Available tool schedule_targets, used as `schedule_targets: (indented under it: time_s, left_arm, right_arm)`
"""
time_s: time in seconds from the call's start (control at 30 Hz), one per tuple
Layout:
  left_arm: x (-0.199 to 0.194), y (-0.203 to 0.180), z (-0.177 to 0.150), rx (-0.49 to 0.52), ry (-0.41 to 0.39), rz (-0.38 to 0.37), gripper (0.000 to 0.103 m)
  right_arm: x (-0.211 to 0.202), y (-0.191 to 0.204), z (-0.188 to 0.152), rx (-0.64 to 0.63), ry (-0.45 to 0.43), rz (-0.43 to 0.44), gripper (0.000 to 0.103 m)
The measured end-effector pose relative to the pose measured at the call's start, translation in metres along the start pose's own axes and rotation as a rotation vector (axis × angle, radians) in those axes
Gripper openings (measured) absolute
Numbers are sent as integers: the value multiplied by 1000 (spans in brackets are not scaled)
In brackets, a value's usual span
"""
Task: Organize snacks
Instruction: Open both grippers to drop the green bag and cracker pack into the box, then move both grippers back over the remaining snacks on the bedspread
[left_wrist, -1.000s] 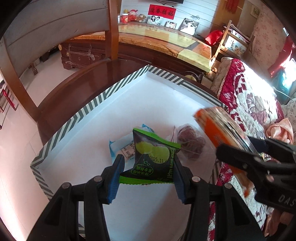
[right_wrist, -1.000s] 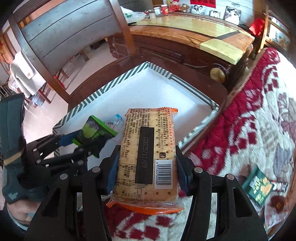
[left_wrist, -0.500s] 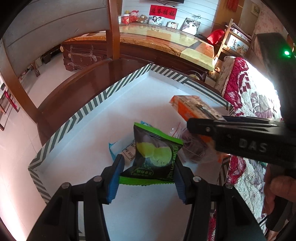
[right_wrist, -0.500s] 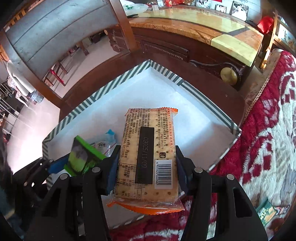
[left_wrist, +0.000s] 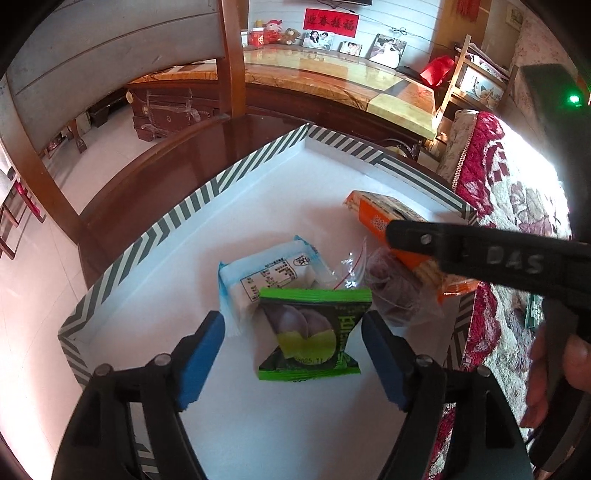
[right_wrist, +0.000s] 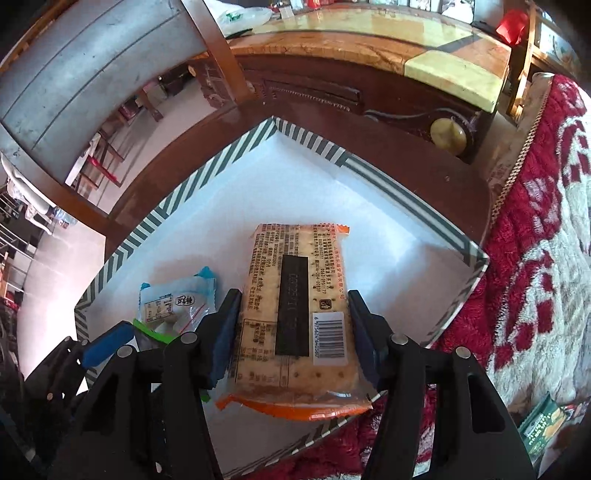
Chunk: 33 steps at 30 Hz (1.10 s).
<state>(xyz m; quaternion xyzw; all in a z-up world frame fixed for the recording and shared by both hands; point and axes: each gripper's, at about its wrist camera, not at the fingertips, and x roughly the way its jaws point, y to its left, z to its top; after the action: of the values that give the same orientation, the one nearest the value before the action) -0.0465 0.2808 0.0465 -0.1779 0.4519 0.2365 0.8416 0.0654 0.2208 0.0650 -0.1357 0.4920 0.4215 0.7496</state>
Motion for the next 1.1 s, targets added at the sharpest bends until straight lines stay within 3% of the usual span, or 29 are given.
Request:
schedule_targets:
  time_s: [0.43,0.67,1.1]
  left_arm:
    - [-18,1,-4,2,-69,4,80]
    - [-34,-12,-15,32,-106,-1,88]
    - [-50,-64,-47,129,-68,-52,90]
  right_arm:
    - [-52,-2,-28,29,-106,28,57]
    - [-79,-5,-67,35,-157,31,57]
    - [-121,-59,-147,181,-200,-52,57]
